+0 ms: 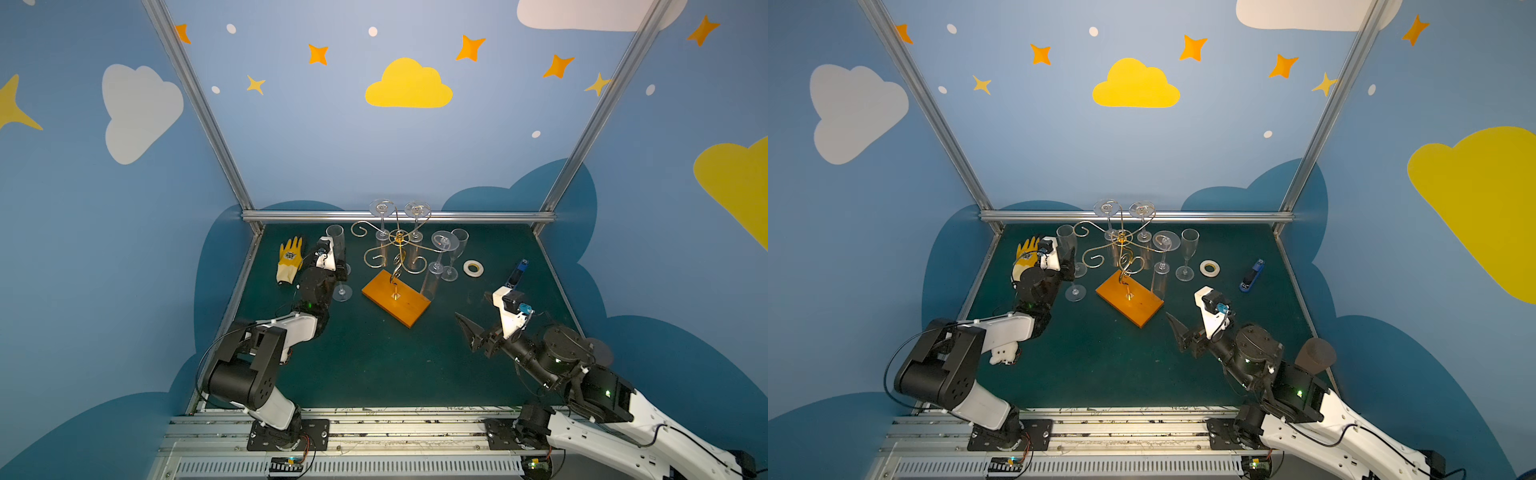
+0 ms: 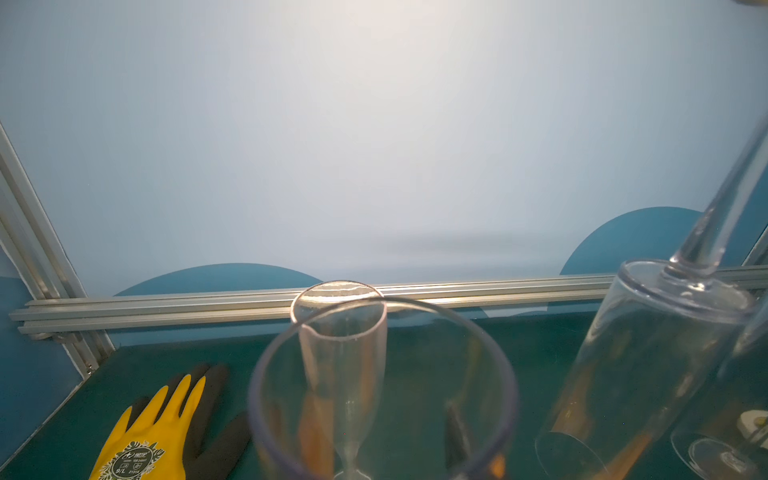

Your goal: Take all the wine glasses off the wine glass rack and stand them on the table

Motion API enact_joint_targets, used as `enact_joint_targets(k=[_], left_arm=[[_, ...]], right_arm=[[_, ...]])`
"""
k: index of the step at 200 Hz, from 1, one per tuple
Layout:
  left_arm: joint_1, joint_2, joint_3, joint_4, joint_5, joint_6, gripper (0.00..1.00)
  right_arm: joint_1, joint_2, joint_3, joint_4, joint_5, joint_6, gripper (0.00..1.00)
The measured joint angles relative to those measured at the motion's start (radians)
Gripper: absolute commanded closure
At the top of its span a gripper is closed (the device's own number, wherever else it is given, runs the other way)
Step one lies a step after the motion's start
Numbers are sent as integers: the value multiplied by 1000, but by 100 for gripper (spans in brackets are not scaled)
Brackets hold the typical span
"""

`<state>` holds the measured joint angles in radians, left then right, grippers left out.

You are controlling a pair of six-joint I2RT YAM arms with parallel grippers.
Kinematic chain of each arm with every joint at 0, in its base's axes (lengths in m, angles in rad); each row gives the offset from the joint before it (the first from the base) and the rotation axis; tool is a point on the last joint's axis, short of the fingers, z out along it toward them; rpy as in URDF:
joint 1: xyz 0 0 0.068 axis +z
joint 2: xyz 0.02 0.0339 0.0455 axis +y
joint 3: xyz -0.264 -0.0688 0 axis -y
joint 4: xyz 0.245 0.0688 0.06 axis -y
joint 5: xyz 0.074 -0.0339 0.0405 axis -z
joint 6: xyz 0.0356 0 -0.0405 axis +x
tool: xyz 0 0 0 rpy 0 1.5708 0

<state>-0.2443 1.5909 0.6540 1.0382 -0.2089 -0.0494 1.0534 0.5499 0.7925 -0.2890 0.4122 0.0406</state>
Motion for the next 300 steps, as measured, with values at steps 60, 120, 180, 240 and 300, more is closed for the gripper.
enact_joint_targets(k=[60, 120, 180, 240, 300], left_arm=[[2, 70, 0, 77, 0, -3, 62], [2, 73, -9, 92, 3, -5, 47], [2, 67, -40, 89, -2, -5, 27], [2, 9, -53, 61, -4, -3, 22], [2, -101, -72, -22, -4, -4, 18]], right_arm=[[-5, -2, 0, 0, 6, 4, 11], [-11, -2, 0, 0, 8, 8, 11], [-11, -2, 0, 0, 7, 7, 11], [-11, -12, -2, -1, 5, 8, 11], [-11, -45, -8, -3, 5, 8, 11]])
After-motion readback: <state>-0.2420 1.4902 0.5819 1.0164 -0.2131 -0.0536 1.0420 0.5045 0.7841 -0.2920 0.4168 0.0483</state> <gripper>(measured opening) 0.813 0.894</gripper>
